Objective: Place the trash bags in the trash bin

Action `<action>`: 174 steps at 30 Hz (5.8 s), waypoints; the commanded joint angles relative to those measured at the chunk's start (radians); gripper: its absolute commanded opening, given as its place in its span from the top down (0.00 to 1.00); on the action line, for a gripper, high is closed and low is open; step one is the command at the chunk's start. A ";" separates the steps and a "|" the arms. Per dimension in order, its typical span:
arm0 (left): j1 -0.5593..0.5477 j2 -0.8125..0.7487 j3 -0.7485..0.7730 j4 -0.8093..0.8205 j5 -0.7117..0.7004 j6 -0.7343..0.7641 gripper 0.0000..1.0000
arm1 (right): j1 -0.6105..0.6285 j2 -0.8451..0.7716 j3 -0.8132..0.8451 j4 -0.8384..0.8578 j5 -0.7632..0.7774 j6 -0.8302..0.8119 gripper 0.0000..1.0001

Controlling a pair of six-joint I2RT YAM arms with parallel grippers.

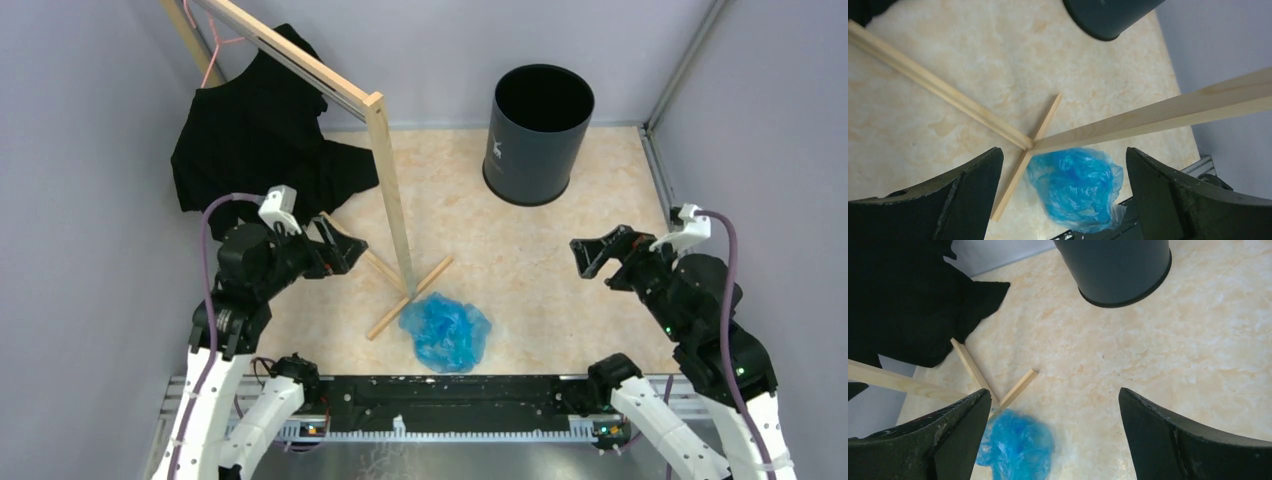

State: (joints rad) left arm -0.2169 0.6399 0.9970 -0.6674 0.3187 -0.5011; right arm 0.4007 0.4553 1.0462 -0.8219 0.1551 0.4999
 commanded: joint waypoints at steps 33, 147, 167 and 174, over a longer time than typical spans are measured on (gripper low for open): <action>-0.451 0.023 -0.797 0.649 0.082 -0.504 0.02 | 0.642 0.542 -0.590 0.801 -0.178 0.256 0.01; -0.464 -0.002 -0.266 0.079 -0.364 -0.178 0.02 | 0.168 0.569 -0.007 0.399 -0.175 0.017 1.00; -0.465 -0.016 -0.306 0.539 0.146 -0.050 0.02 | 0.166 0.358 -0.077 0.400 -0.851 -0.154 1.00; -0.465 -0.123 -0.276 0.475 0.101 -0.012 0.02 | 0.165 0.356 -0.033 0.288 -0.837 -0.223 1.00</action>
State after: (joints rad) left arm -0.6815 0.5804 0.6590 -0.2070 0.4183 -0.5594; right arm 0.5713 0.8200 0.9760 -0.5030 -0.6502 0.3256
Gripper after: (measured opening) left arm 0.984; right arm 0.004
